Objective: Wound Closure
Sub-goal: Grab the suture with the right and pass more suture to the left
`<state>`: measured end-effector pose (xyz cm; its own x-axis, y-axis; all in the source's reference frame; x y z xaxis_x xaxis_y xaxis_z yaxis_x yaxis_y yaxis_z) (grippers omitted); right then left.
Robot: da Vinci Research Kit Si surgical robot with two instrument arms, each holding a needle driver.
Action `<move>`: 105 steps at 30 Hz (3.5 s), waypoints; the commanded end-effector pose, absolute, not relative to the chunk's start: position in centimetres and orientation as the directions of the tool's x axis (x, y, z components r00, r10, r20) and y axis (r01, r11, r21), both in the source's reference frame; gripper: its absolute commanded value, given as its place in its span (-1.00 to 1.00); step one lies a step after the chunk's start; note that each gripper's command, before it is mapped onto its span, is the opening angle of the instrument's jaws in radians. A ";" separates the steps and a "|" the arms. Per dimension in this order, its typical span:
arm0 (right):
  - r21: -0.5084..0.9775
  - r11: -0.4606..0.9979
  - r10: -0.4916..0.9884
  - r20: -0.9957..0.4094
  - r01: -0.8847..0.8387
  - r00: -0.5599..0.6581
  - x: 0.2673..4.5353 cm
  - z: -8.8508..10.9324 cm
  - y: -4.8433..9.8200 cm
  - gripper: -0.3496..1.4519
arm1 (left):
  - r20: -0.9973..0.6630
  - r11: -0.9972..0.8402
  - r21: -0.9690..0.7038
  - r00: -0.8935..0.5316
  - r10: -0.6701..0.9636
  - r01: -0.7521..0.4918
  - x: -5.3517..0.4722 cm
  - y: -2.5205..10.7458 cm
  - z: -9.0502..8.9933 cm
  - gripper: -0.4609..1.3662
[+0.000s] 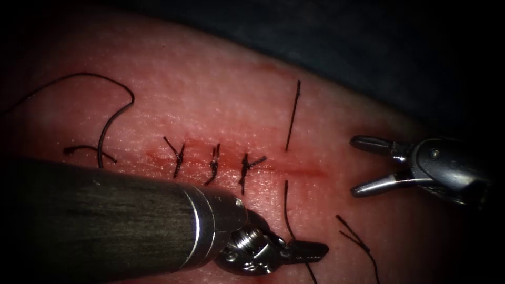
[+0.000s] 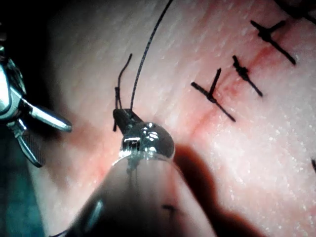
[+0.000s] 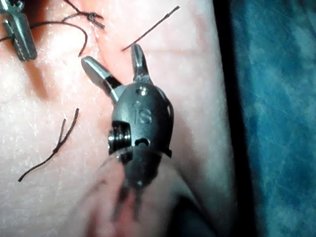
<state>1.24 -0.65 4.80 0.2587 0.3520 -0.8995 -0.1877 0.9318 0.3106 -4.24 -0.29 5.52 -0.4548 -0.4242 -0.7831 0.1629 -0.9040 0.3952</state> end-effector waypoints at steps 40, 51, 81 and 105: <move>0.179 0.984 0.175 -0.959 -0.002 0.223 2.32 5.1 -1.0 0.67 | -0.813 -0.916 0.384 -0.430 -0.394 0.115 -4.06 -0.1 5.6 -0.88; 0.143 0.988 0.129 -0.969 0.054 0.213 2.24 5.0 -0.9 -1.00 | -0.815 -0.919 0.378 -0.431 -0.388 0.112 -4.07 -0.1 5.6 -0.88; 0.050 0.997 0.036 -0.968 0.050 0.248 2.06 5.3 -0.7 -1.00 | -0.873 -0.932 0.350 -0.392 -0.290 -0.091 -4.11 -0.2 5.5 0.73; 0.138 0.990 0.137 -0.950 -0.016 0.282 1.95 5.7 -0.4 -1.00 | -0.847 -0.911 0.401 -0.418 -0.329 -0.094 -3.83 -0.6 5.3 0.67</move>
<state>1.96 -0.40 5.73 0.2814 0.1402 -0.9493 -0.0192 0.9899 0.1405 -3.85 -0.57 5.28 -0.4152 -0.3279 -0.8486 -0.0959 -0.9118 0.3993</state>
